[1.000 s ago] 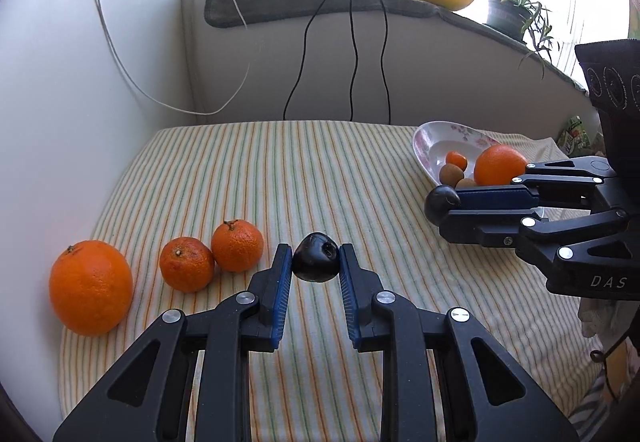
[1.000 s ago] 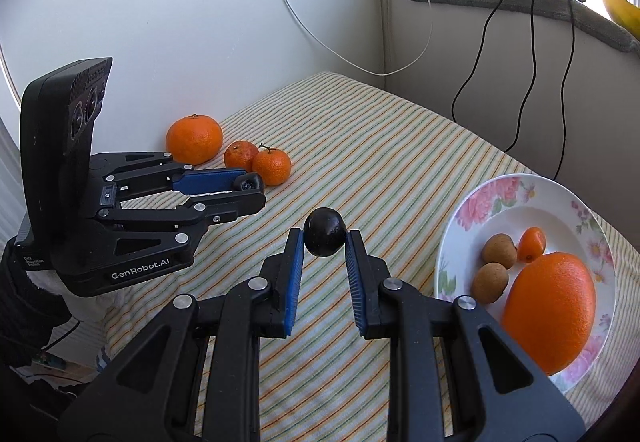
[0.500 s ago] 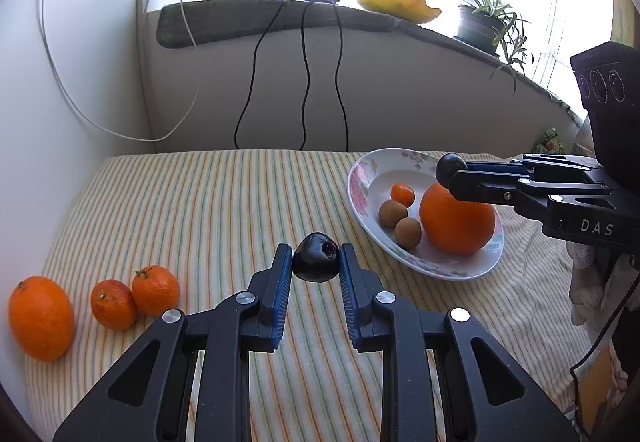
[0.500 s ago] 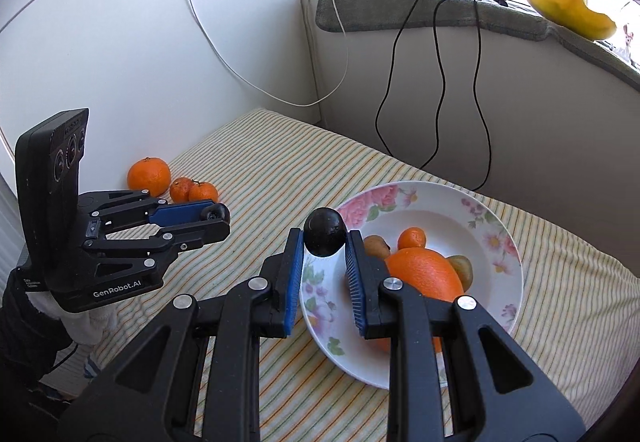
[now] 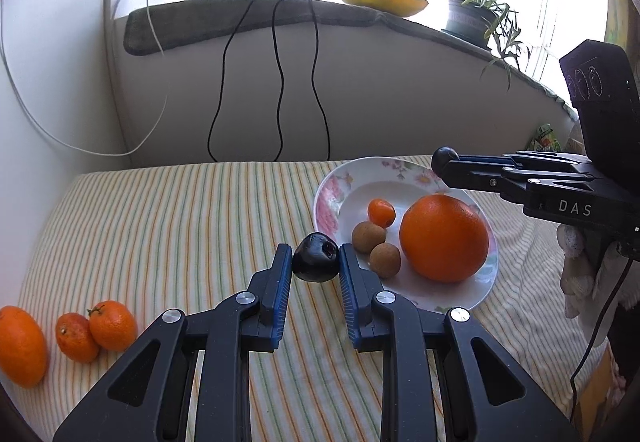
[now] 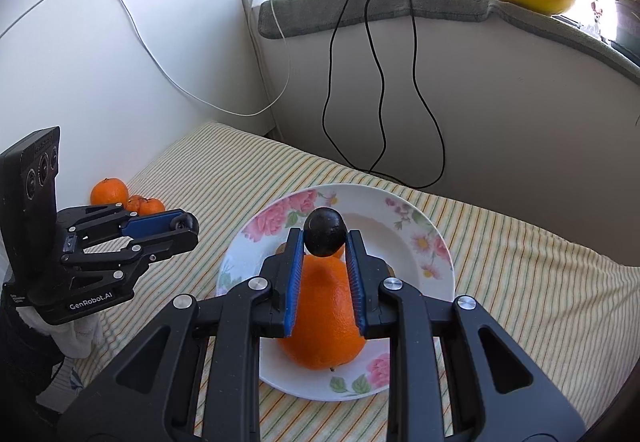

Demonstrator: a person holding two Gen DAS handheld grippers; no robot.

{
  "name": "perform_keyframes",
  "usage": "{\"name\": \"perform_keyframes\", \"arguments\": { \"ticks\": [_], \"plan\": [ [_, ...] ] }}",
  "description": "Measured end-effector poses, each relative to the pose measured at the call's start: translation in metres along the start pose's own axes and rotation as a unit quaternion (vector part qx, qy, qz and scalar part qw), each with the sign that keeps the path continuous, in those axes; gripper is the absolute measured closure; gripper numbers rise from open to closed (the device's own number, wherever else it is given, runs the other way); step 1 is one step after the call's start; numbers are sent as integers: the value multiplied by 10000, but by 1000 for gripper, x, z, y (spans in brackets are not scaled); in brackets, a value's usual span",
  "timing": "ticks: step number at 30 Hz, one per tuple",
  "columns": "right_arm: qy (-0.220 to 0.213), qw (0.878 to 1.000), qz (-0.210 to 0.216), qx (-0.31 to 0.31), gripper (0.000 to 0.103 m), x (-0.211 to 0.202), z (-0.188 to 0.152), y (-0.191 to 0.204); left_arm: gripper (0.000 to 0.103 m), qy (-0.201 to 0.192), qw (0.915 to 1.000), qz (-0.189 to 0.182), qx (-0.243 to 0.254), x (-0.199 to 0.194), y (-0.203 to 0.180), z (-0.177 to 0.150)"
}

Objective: Organize fruits
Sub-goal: 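Carry the dark plum over the plate with the right gripper while the left carries its plum, then open both grippers to release the plums into the plate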

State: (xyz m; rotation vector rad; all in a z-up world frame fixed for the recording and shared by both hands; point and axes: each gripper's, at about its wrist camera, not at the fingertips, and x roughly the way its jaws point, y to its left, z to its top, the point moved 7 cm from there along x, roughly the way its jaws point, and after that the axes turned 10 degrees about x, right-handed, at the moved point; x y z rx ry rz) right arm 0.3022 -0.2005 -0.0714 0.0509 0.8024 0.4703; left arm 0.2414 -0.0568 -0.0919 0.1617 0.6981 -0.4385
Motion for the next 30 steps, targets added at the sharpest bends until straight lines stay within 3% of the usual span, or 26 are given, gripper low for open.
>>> {"name": "perform_keyframes", "arguments": {
  "ticks": [13, 30],
  "plan": [
    [51, 9993, -143, 342, 81, 10, 2, -35, 81, 6, 9999, -82, 107, 10, -9, 8],
    [119, 9987, -125, 483, 80, 14, -2, -41, 81, 21, 9996, -175, 214, 11, -21, 11]
  ]
}}
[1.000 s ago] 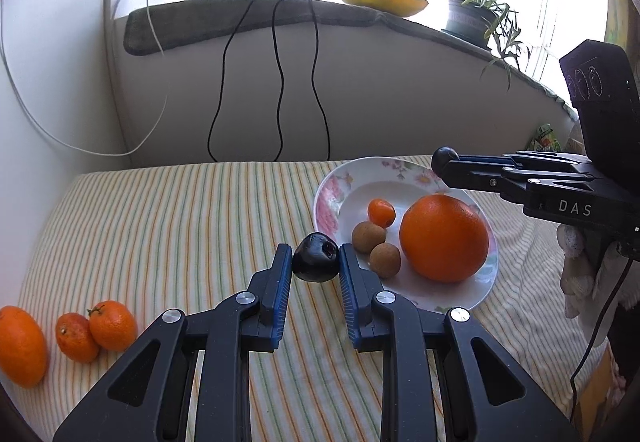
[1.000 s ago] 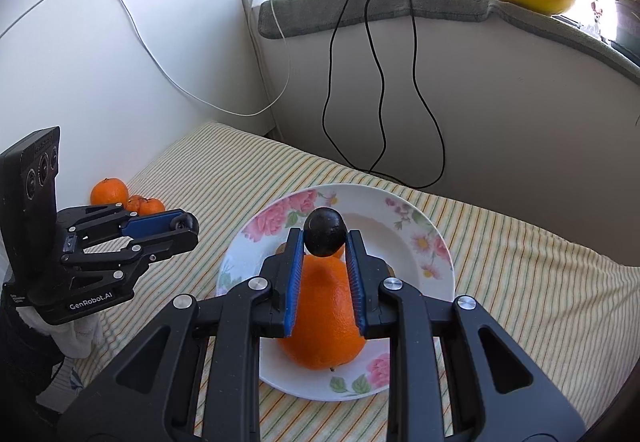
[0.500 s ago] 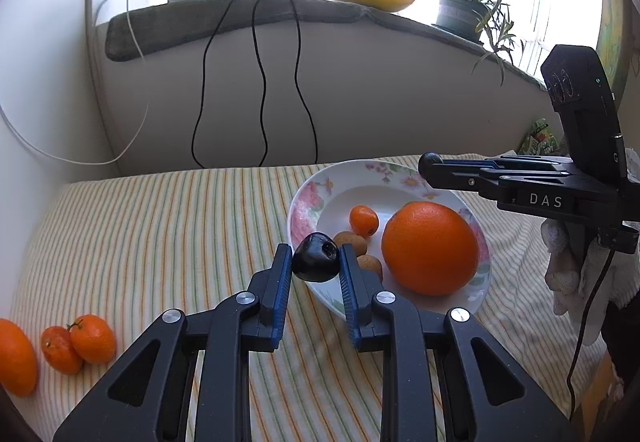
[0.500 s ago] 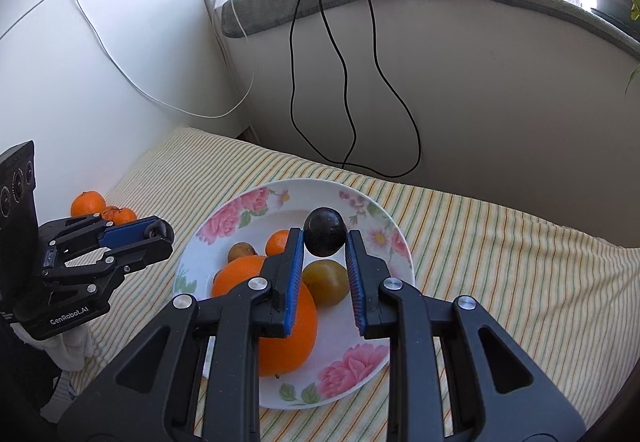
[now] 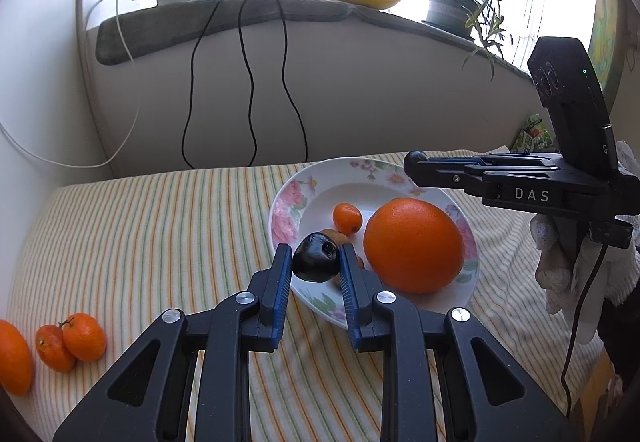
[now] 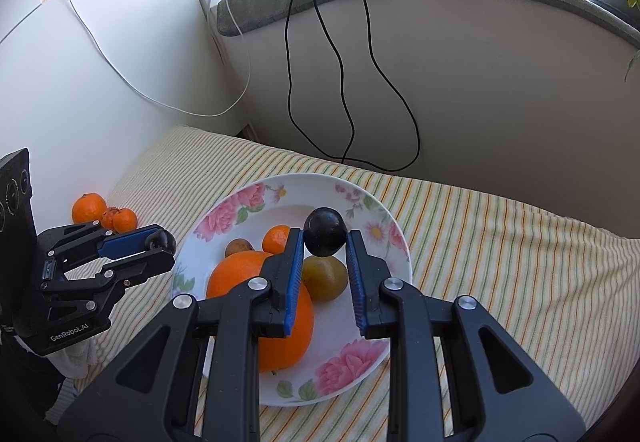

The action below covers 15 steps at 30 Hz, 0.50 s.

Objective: Organize fruits
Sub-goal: 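Open both grippers to release the plums into the plate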

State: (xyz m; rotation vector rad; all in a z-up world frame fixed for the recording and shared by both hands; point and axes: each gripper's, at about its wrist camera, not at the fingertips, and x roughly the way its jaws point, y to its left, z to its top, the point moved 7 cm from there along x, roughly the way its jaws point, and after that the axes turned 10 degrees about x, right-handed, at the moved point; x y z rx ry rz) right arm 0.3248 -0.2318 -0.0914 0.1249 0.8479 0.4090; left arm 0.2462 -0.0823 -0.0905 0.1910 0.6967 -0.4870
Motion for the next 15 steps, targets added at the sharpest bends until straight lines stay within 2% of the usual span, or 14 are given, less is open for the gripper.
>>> {"name": "perform_keyframes", "arguments": {
  "ticks": [5, 8, 9, 10, 13, 14, 15],
  "plan": [
    [-14, 10000, 15, 29, 77, -1, 0, -1, 81, -15, 10000, 11, 10, -1, -1, 1],
    [-43, 10000, 10, 45, 70, -2, 0, -2, 80, -21, 10000, 22, 9, -1, -1, 0],
    [-56, 10000, 3, 45, 65, -3, 0, -2, 80, -21, 10000, 26, 9, -1, -1, 0],
    [-75, 10000, -8, 46, 58, -3, 0, -2, 76, -22, 10000, 36, 8, -1, -1, 0],
    [-129, 9999, -28, 55, 46, -5, 0, -2, 53, -64, 10000, 69, 11, -3, 0, 1],
    [-143, 9999, -30, 57, 44, -6, 1, -2, 48, -79, 9999, 91, 21, -5, -1, 2],
    [-160, 9999, -37, 52, 37, -6, 0, -1, 46, -84, 9999, 116, 34, -5, -1, 2]
  ]
}}
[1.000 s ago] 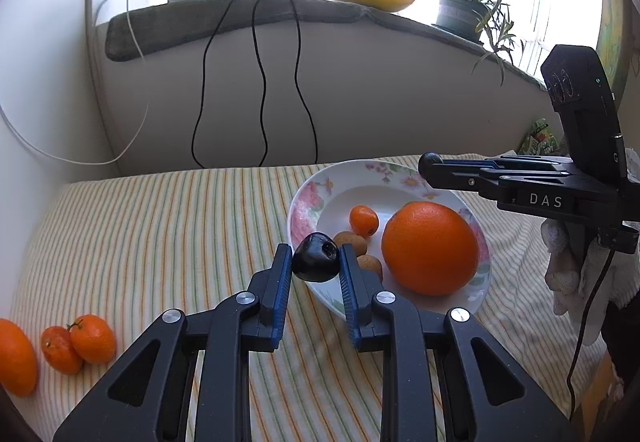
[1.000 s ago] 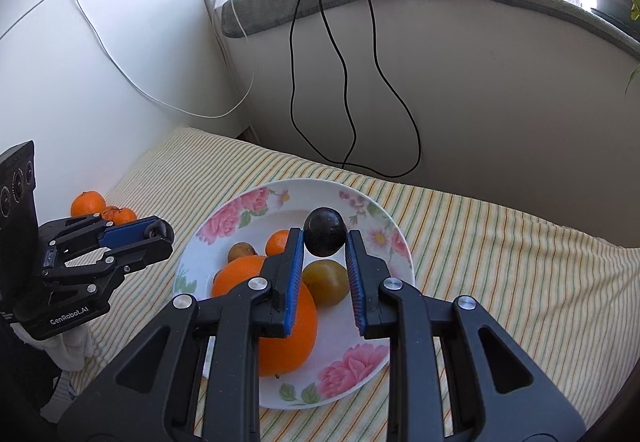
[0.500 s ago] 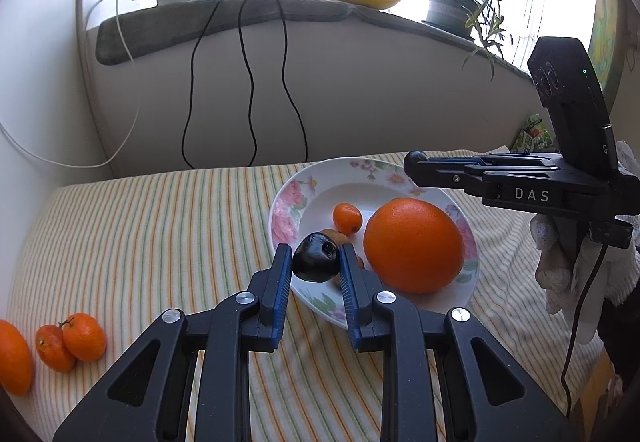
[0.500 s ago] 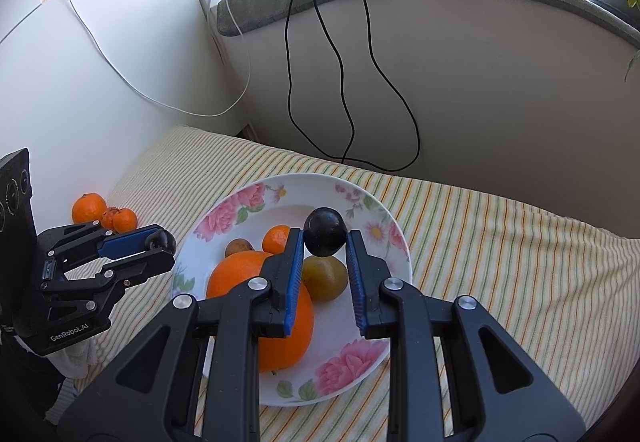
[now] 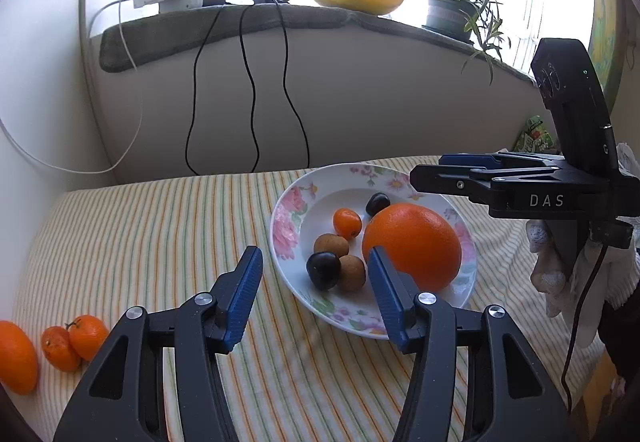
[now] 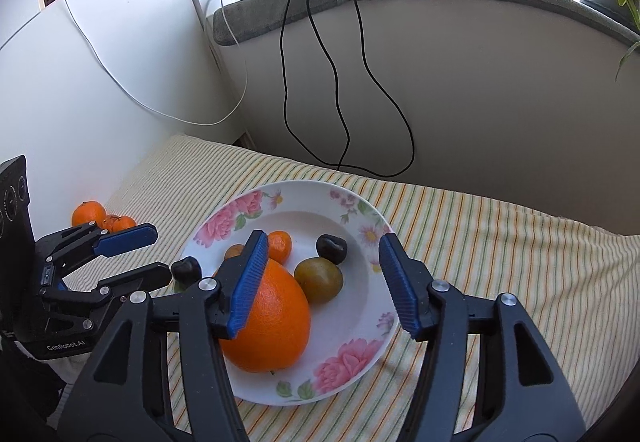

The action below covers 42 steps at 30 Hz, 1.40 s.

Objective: Organize fruits
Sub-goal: 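Open both grippers to release the plums into the plate, then move both grippers to the tangerines lying on the bedspread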

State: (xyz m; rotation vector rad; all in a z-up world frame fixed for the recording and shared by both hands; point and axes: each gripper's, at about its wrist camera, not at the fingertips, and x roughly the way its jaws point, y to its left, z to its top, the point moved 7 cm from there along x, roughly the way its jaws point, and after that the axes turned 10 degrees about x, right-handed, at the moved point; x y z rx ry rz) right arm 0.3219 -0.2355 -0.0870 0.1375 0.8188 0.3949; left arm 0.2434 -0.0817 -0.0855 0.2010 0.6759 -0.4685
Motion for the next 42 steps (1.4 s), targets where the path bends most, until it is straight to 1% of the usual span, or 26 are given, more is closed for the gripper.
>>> {"name": "perform_keyframes", "arguments": {
  "ticks": [1, 2, 3, 4, 7, 11, 16, 29, 42],
  "plan": [
    [-22, 10000, -3, -11, 29, -1, 0, 1, 40, -6, 10000, 34, 12, -1, 0, 1],
    [-49, 10000, -5, -25, 26, -2, 0, 1, 34, -9, 10000, 77, 16, -1, 1, 1],
    [-77, 10000, -15, -35, 20, -3, 0, 2, 32, -11, 9999, 125, 9, -2, 2, 1],
    [-104, 9999, -18, -46, 17, -4, 1, 3, 30, -6, 9999, 163, -2, -2, 2, 1],
    [-127, 9999, -24, -78, 14, -5, 1, 6, 27, 29, 9997, 249, -1, -3, 4, 1],
    [-144, 9998, -57, -140, 13, -7, 2, 9, 24, 30, 9993, 370, 53, -5, 3, 0],
    [-159, 9997, -53, -167, 11, -9, 2, 12, 23, 5, 9990, 436, 68, -11, 3, 1],
    [-187, 9991, 5, -380, 10, -19, 3, 39, 23, -125, 9982, 584, 8, -30, 9, -2],
    [-77, 9980, 199, -598, 10, -10, 1, 77, 23, -233, 9968, 753, -159, -51, 33, -12]
  ]
}}
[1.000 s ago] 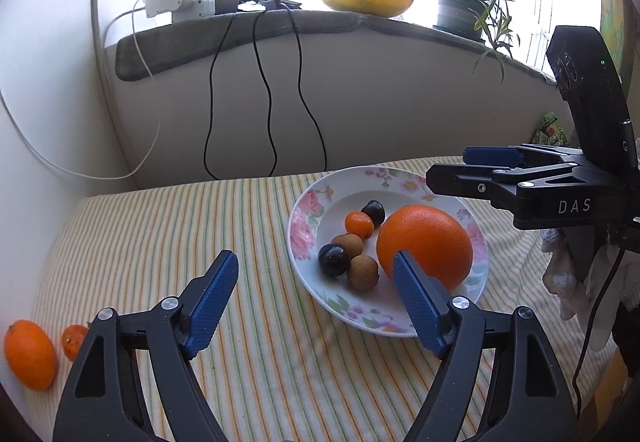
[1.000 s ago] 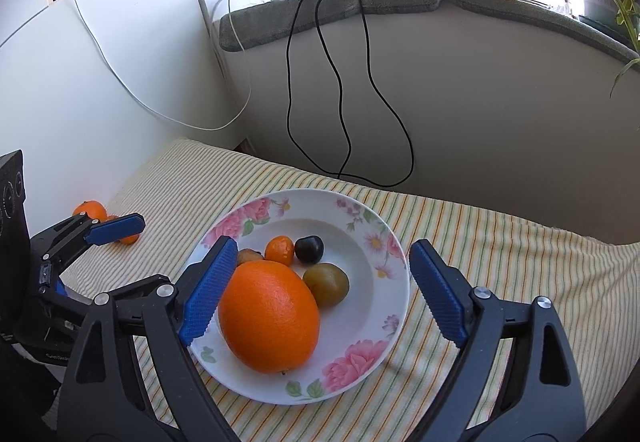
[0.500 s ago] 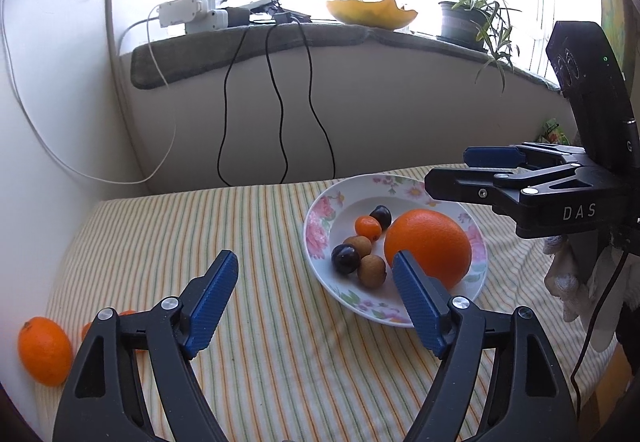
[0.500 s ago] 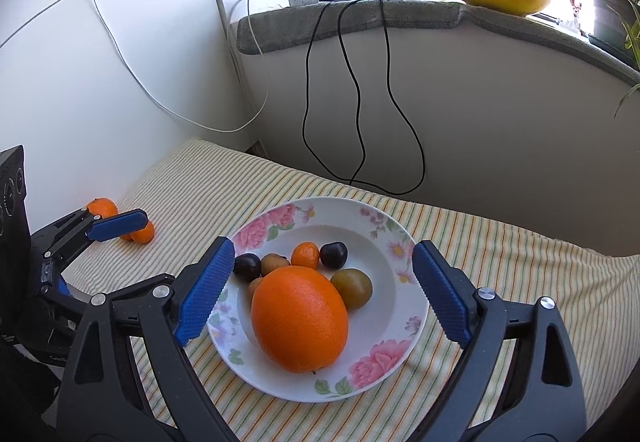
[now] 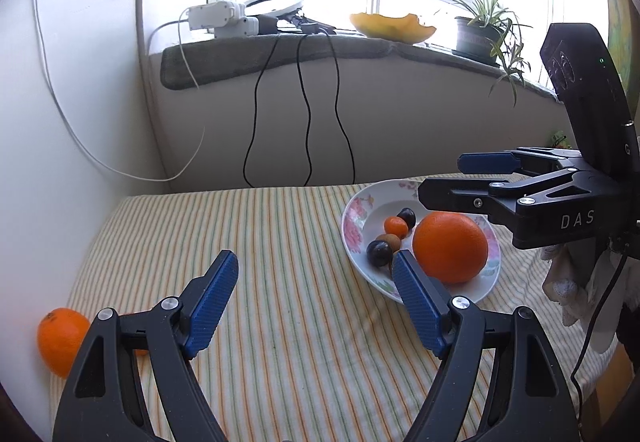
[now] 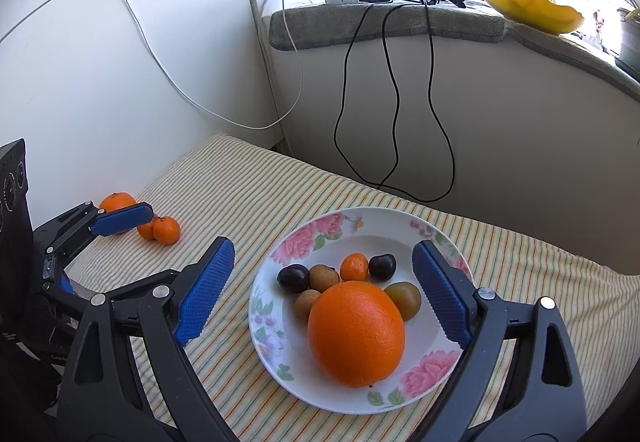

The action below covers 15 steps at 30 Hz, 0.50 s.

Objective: Organize fruits
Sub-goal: 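Move both grippers to the tangerines lying on the bedspread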

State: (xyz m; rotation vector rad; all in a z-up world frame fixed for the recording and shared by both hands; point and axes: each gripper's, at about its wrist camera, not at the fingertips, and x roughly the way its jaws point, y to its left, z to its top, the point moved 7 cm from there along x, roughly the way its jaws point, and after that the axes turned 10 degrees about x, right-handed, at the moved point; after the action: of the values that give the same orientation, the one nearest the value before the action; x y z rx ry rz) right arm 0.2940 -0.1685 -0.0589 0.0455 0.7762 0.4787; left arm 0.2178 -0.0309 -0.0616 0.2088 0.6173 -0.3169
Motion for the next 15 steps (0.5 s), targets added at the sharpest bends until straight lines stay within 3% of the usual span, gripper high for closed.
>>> {"name": "perform_keyframes", "arguments": {
  "ticks": [15],
  "plan": [
    [239, 9988, 361, -207, 10, 32, 2, 52, 23, 152, 9980, 393, -472, -9, 62, -36]
  ]
}}
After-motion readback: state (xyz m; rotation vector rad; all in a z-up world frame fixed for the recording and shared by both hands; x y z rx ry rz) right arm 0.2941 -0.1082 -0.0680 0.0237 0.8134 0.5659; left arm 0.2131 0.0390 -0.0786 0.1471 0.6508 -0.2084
